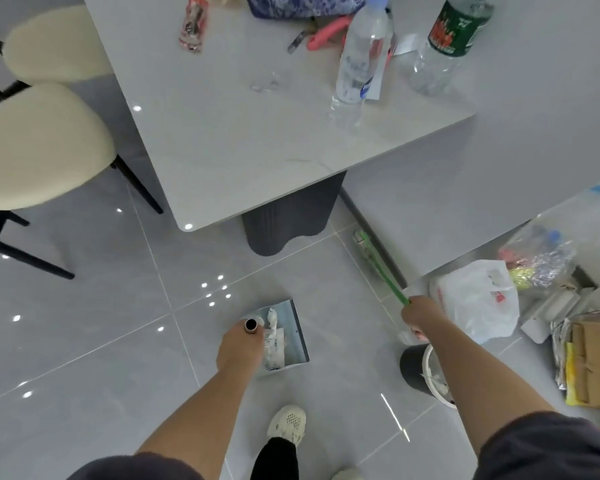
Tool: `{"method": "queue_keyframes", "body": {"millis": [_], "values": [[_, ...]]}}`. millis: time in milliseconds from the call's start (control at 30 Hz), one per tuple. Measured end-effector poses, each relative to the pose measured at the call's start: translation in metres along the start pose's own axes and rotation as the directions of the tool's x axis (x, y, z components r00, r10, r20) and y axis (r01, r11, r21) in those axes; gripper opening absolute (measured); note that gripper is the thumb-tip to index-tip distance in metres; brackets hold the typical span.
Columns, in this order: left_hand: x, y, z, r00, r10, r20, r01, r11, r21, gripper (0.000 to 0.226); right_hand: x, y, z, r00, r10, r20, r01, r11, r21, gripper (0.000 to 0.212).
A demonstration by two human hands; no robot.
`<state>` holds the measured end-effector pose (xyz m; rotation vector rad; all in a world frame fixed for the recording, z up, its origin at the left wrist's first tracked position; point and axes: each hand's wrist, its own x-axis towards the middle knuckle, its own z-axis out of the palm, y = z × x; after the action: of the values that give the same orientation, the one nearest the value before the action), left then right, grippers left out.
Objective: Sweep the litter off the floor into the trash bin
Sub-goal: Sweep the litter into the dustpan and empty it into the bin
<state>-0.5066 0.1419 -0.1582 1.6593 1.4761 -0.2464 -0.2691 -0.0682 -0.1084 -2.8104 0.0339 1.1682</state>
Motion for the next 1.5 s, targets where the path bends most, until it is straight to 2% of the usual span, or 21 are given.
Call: {"method": "queue_keyframes", "body": {"millis": [167,333,433,567,633,733,867,1033,1167,1300,1500], "values": [[0.02,0.016,0.009,1.0,-0.024,0.007,0.024,0.999,-0.045,0.036,0.048,-0.021,-0.015,0.998,-0.003,0.063,0.006,0.999,-0.038,0.019],[0.037,0.009,0.011,0.995,-0.102,0.014,0.103,0.982,-0.156,0.027,0.061,-0.036,-0.014,0.992,-0.054,0.111,0.067,0.991,-0.116,0.034],[0.039,0.006,0.012,0.993,-0.118,0.025,0.12,0.981,-0.15,0.025,0.053,-0.023,-0.01,0.99,-0.094,0.107,0.118,0.961,-0.252,0.038],[0.035,0.006,0.014,0.99,-0.141,0.013,0.141,0.974,-0.177,0.027,0.042,0.007,-0.008,0.965,-0.194,0.174,0.252,0.872,-0.421,0.042],[0.033,0.005,0.014,0.99,-0.14,0.006,0.139,0.974,-0.179,0.029,0.029,0.016,-0.015,0.957,-0.191,0.217,0.269,0.863,-0.427,0.041],[0.028,0.0,0.015,0.988,-0.154,0.0,0.151,0.97,-0.191,0.028,0.004,0.02,-0.028,0.931,-0.111,0.347,0.256,0.877,-0.406,0.046],[0.016,-0.009,0.02,0.986,-0.164,0.026,0.166,0.967,-0.194,0.029,-0.015,0.032,-0.031,0.849,-0.013,0.528,0.165,0.956,-0.241,0.044],[-0.006,-0.005,0.024,0.997,-0.061,0.051,0.066,0.991,-0.114,0.03,-0.032,0.074,-0.045,0.773,-0.039,0.633,-0.017,0.997,0.081,0.047],[-0.027,0.011,0.03,0.997,0.044,0.059,-0.047,0.998,0.037,0.039,-0.053,0.112,-0.065,0.801,-0.038,0.597,-0.091,0.979,0.184,0.049],[-0.05,0.032,0.032,0.99,0.099,0.103,-0.109,0.989,0.102,0.039,-0.09,0.147,-0.076,0.831,-0.05,0.554,-0.107,0.963,0.248,0.044],[-0.102,0.077,0.03,0.974,0.194,0.117,-0.212,0.962,0.169,0.042,-0.152,0.222,-0.073,0.904,-0.048,0.425,-0.197,0.836,0.513,0.044]]}}
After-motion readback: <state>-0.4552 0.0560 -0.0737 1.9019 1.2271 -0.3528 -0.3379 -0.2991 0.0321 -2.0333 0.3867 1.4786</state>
